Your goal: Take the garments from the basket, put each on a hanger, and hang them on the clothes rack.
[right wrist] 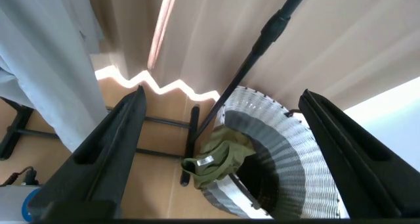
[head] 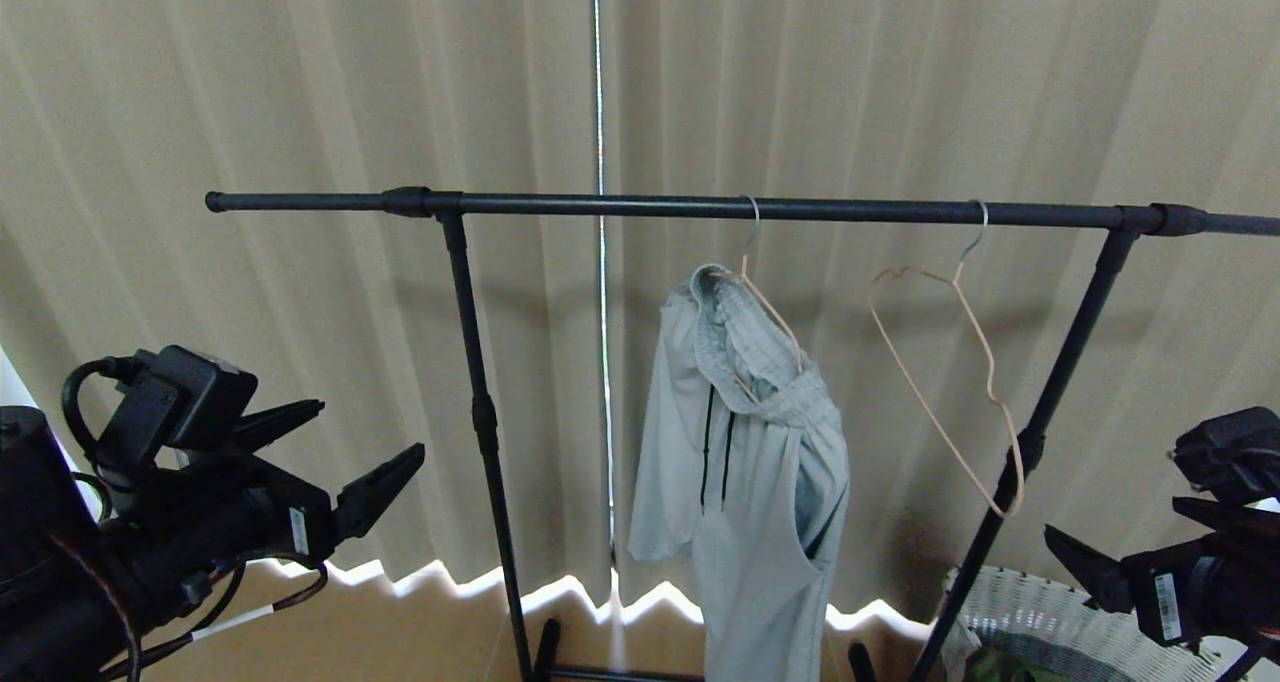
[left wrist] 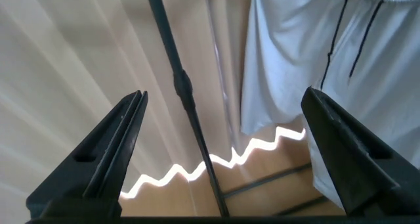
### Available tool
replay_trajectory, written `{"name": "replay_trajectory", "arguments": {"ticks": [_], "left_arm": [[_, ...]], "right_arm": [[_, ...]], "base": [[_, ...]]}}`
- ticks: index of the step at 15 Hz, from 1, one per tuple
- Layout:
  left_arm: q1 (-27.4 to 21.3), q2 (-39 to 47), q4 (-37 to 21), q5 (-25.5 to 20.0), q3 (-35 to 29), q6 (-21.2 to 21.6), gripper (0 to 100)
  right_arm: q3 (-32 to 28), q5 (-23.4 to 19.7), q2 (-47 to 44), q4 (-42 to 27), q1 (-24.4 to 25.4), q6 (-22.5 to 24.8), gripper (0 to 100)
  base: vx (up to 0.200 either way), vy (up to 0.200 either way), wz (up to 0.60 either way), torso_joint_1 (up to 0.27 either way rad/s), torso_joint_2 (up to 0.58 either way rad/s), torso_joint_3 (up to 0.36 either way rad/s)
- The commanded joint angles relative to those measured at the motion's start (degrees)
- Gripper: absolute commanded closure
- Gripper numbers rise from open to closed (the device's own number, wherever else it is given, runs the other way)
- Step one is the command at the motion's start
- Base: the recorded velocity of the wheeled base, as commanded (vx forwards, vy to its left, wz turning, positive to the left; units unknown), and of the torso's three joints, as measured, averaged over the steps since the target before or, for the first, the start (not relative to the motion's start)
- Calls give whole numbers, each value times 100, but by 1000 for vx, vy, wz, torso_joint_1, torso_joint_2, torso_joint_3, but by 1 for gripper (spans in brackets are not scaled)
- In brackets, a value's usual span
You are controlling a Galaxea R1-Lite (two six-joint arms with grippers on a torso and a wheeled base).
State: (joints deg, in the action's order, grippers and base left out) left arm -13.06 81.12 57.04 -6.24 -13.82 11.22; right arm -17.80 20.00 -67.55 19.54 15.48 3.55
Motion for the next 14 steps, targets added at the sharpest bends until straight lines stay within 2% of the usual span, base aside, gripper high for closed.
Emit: {"name": "replay_trajectory", "arguments": {"ticks": [1, 8, 14], "left_arm": [[-4, 124, 0, 9, 20, 12, 0], [-22, 229, 18, 18, 46, 12, 0], [-22, 212, 18, 18, 90, 21, 0]], "right_arm": [[22, 3, 128, -3, 7, 67, 0], [92, -5, 198, -3, 87, 93, 0], [101, -14, 145, -3, 139, 93, 0]], "base": [[0, 0, 0, 0, 0, 0], [0, 0, 0, 0, 0, 0], [0, 0, 0, -195, 421, 220]]}}
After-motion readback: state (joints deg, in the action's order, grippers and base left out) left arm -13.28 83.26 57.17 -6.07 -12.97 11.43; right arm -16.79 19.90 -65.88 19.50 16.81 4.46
